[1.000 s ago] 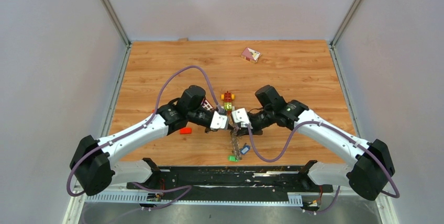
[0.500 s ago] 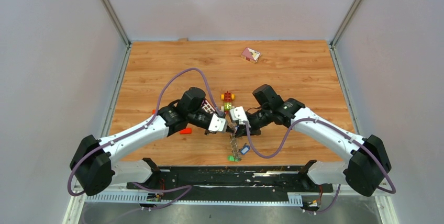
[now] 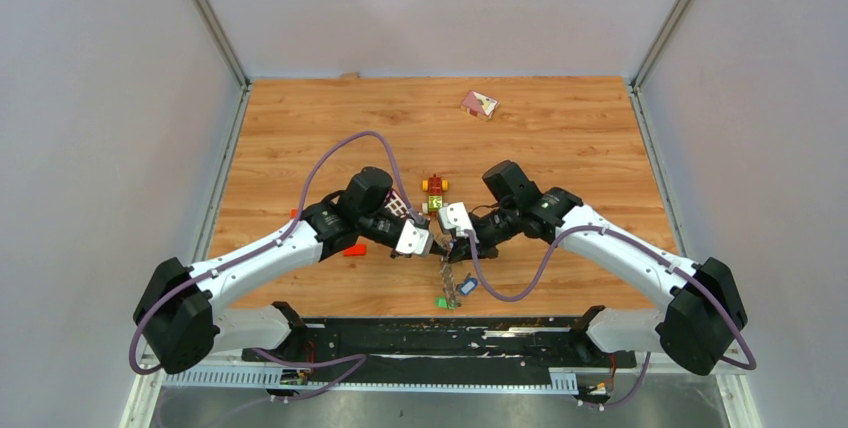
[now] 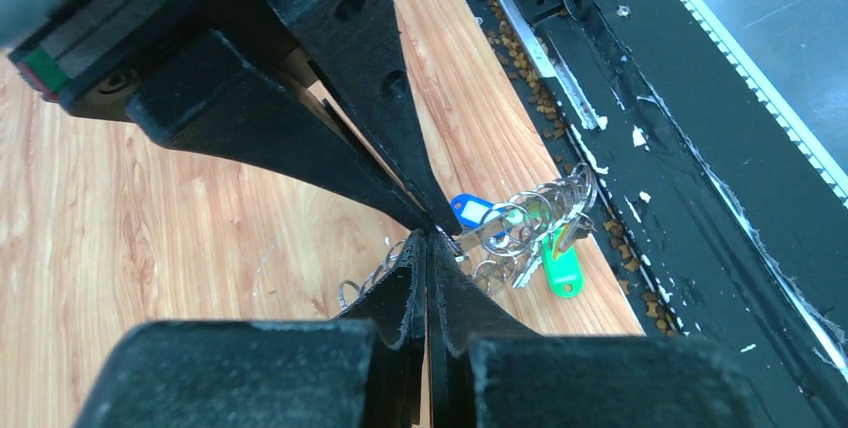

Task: Put the keys on the keyring

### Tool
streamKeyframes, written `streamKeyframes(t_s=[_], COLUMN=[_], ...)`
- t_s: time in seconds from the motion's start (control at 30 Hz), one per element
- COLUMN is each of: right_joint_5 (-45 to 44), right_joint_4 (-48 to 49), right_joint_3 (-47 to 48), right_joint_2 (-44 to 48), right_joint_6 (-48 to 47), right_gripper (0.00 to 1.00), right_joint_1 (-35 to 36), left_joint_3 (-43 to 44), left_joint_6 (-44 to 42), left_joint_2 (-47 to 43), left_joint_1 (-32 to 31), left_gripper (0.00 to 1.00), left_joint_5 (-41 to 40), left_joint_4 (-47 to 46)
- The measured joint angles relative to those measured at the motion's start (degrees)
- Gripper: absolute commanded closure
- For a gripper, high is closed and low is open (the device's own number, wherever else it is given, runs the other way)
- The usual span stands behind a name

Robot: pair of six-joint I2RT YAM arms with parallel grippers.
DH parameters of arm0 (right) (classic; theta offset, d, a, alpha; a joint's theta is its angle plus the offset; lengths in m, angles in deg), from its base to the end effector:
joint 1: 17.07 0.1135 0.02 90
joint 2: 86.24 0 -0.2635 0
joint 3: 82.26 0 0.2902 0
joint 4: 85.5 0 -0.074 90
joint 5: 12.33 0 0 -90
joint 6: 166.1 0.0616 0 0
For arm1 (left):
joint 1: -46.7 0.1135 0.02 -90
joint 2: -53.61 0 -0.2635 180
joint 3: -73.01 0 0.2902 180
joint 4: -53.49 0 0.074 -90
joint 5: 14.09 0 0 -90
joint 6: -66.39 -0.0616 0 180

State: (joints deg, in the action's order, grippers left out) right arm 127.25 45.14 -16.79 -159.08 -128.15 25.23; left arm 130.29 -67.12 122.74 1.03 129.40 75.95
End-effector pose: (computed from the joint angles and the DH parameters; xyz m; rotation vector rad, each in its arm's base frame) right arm 0.1848 0.2316 0.2328 -1.9167 1.3405 1.0074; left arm 0.1753 -0.2503 0.2377 1.7732 1.0446 -1.0218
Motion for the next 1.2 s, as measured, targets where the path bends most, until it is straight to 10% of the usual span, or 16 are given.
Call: streamKeyframes(t_s=[1.2], right_joint_5=[4.3], right_joint_4=[-3.9], right_joint_3=[2.4], right_joint_2=[-4.1], right_joint_6=[3.7], right_gripper=[1.00], right_joint_1=[-1.8], left_joint_3=[0.0], left_joint_6=[-10.8], left_joint_2=[1.1], left_joint_1=[-0.7], left_gripper=[1.00], left_joint_5=[3.0], left_joint_4=[5.2])
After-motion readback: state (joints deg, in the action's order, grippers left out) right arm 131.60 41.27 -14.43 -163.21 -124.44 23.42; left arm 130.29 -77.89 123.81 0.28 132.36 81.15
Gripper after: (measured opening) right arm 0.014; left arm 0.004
